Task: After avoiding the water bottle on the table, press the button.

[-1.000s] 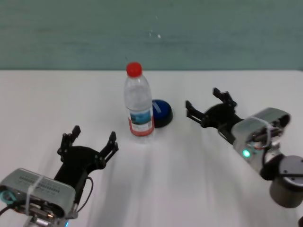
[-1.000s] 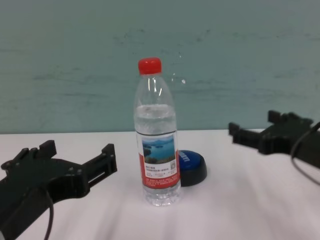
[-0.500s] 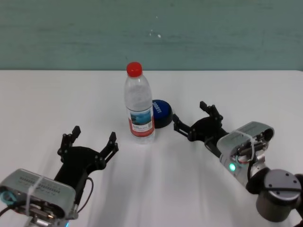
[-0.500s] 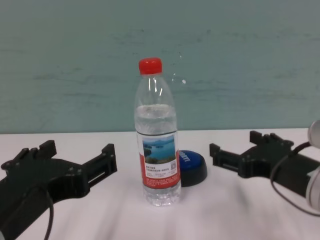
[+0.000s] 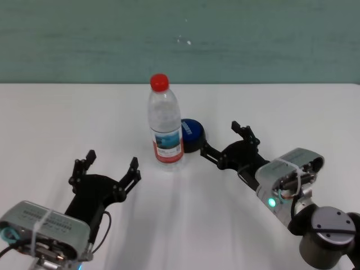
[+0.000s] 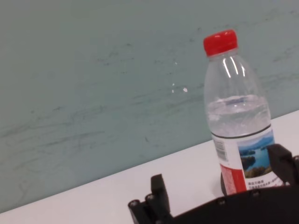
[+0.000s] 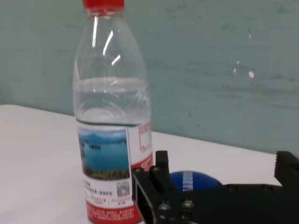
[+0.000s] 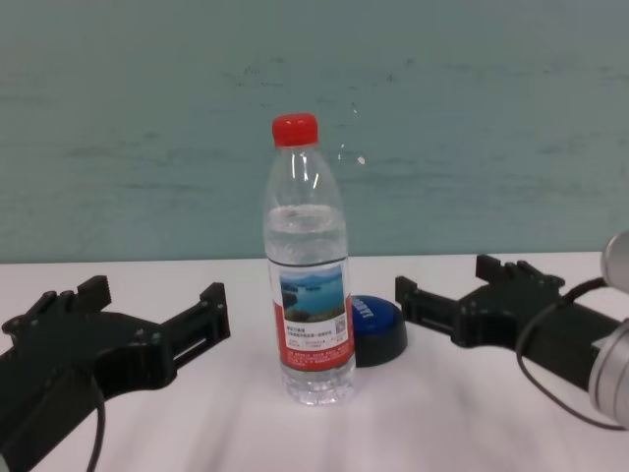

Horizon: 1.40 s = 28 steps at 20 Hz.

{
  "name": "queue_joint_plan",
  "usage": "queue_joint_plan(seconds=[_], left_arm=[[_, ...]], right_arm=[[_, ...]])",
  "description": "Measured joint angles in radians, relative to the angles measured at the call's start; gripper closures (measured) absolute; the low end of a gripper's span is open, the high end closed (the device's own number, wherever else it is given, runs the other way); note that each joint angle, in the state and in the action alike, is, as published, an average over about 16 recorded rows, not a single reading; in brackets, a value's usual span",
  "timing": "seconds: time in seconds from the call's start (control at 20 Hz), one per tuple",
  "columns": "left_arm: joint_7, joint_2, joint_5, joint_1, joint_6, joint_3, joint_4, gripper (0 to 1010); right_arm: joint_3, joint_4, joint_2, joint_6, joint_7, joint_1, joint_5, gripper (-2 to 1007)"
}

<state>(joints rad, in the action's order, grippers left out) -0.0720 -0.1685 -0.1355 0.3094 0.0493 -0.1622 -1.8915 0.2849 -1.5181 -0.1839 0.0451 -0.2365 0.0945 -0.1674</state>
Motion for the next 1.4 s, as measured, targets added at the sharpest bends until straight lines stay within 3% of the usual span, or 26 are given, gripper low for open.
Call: queue_joint_plan(seconds=[0.75,1.4], left_arm=[[0.000,0.000,0.000,0.000,0.000,0.000,0.000,10],[0.000,0.000,0.000,0.000,0.000,0.000,0.000,10]], right_arm=[[-0.046,-0.077,-0.016,-0.037,0.028,-0.067,0.017,1],[-0.071,-0.169,-0.049,-0.065,0.016,-0.145,0.012,1]])
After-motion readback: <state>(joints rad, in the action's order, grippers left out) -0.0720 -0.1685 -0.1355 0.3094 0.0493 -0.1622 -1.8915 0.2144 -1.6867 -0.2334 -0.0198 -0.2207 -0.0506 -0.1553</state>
